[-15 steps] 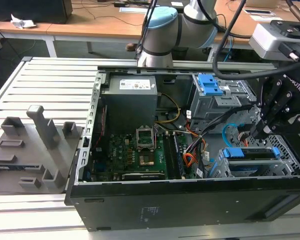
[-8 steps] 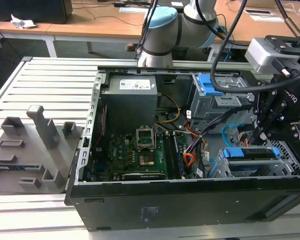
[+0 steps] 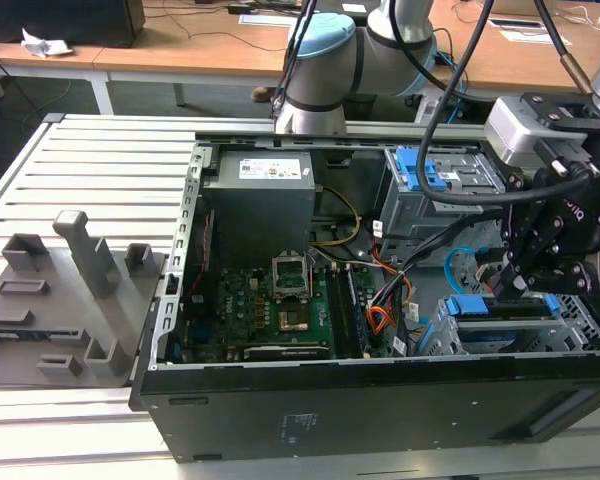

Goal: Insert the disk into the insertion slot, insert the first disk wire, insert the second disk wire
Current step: 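Insert the disk into the insertion slot, then insert the first disk wire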

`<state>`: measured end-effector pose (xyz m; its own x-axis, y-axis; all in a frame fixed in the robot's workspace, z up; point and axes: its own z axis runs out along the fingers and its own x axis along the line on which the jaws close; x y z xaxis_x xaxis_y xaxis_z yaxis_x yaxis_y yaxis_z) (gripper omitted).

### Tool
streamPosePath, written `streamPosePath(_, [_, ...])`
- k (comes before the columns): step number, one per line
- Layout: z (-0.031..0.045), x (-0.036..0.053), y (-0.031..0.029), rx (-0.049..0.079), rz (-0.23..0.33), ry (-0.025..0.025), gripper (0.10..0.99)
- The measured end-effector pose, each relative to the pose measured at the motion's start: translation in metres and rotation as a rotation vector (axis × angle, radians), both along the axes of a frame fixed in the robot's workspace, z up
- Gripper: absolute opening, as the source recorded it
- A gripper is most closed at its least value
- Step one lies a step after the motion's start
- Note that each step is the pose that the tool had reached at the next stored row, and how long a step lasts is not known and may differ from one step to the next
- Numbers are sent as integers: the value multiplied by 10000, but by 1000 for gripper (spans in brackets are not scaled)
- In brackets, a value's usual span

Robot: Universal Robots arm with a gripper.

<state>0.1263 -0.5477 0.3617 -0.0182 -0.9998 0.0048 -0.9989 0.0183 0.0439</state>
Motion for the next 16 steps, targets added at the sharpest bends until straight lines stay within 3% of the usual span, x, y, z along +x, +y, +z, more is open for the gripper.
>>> streamPosePath(13, [-4,0,0,2,1,0,106])
streamPosePath(16, [-5,0,31,3,0,0,106])
